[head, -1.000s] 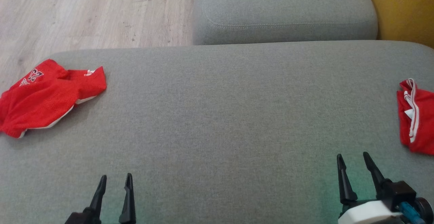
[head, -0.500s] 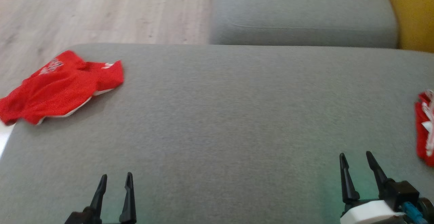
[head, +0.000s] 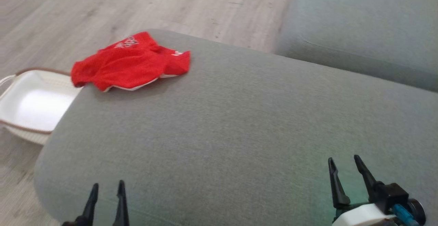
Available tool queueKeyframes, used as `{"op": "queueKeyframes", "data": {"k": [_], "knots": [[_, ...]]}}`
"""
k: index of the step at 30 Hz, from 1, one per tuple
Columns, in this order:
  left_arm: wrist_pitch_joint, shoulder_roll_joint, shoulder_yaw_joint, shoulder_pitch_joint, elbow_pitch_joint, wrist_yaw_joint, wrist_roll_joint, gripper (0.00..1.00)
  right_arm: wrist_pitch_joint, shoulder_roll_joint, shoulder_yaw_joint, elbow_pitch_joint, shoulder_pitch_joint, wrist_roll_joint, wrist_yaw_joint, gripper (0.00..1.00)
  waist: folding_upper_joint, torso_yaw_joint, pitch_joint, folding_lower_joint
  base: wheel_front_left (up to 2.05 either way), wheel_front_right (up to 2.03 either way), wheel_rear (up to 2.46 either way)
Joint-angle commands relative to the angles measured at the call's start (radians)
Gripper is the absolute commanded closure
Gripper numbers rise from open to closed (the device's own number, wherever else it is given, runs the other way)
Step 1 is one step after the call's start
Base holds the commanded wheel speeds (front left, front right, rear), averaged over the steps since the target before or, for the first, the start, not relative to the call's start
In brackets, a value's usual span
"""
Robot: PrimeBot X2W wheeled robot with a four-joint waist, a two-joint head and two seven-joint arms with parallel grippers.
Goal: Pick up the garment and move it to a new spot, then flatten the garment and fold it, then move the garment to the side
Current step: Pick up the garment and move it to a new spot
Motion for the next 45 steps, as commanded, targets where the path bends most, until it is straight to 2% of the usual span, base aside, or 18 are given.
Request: {"op": "queueKeyframes", "data": {"k": [1,9,14,17,24,29,36,40,43,44,45], "knots": [[-0.011,-0.002,0.041,-0.03,-0.039,0.004,0.009,0.0,-0.014,-0.009,0.028,-0.023,-0.053,0.004,-0.001,0.0,0.0,0.024,-0.009,0.0,0.0,0.0,0.0],[-0.011,0.008,0.084,-0.082,-0.082,-0.003,-0.022,0.0,-0.014,-0.009,0.031,-0.017,-0.055,-0.014,-0.001,0.0,0.0,-0.004,0.027,0.0,0.0,0.0,0.0],[-0.001,0.05,0.1,-0.245,-0.082,-0.006,-0.089,0.0,-0.014,-0.014,-0.008,-0.05,-0.1,-0.083,-0.001,0.0,0.0,-0.031,0.171,0.0,0.0,0.0,0.0],[0.052,0.093,0.104,-0.399,-0.042,-0.007,-0.14,0.0,-0.014,-0.047,-0.021,-0.076,-0.142,-0.113,-0.001,0.0,0.0,-0.042,0.273,0.0,0.0,0.0,0.0],[0.175,0.203,0.028,-0.767,0.138,-0.008,-0.23,0.0,0.039,-0.164,-0.026,-0.201,-0.253,-0.134,-0.001,0.0,0.0,-0.081,0.509,0.0,0.0,0.0,0.0],[0.211,0.241,-0.036,-0.949,0.266,-0.008,-0.273,0.0,0.095,-0.236,-0.036,-0.316,-0.289,-0.125,-0.001,0.0,0.0,-0.095,0.62,0.0,0.0,0.0,0.0],[0.219,0.251,-0.129,-1.171,0.516,-0.008,-0.315,0.0,0.19,-0.325,-0.085,-0.51,-0.268,-0.103,-0.001,0.0,0.0,-0.111,0.744,0.0,0.0,0.0,0.0],[0.247,0.263,-0.153,-1.237,0.678,0.009,-0.292,0.0,0.218,-0.34,-0.101,-0.581,-0.242,-0.09,-0.001,0.0,0.0,-0.12,0.769,0.0,0.0,0.0,0.0],[0.28,0.25,-0.163,-1.265,0.768,0.008,-0.297,0.0,0.228,-0.331,-0.114,-0.609,-0.228,-0.084,-0.001,0.0,0.0,-0.125,0.77,0.0,0.0,0.0,0.0],[0.29,0.246,-0.166,-1.272,0.791,0.006,-0.3,0.15,0.228,-0.327,-0.119,-0.612,-0.224,-0.083,-0.001,0.0,0.0,-0.126,0.768,0.0,0.0,0.0,0.0],[0.294,0.244,-0.174,-1.278,0.807,0.004,-0.299,0.65,0.227,-0.324,-0.121,-0.613,-0.221,-0.082,-0.001,0.0,0.0,-0.126,0.765,0.0,0.0,0.0,0.0]]}}
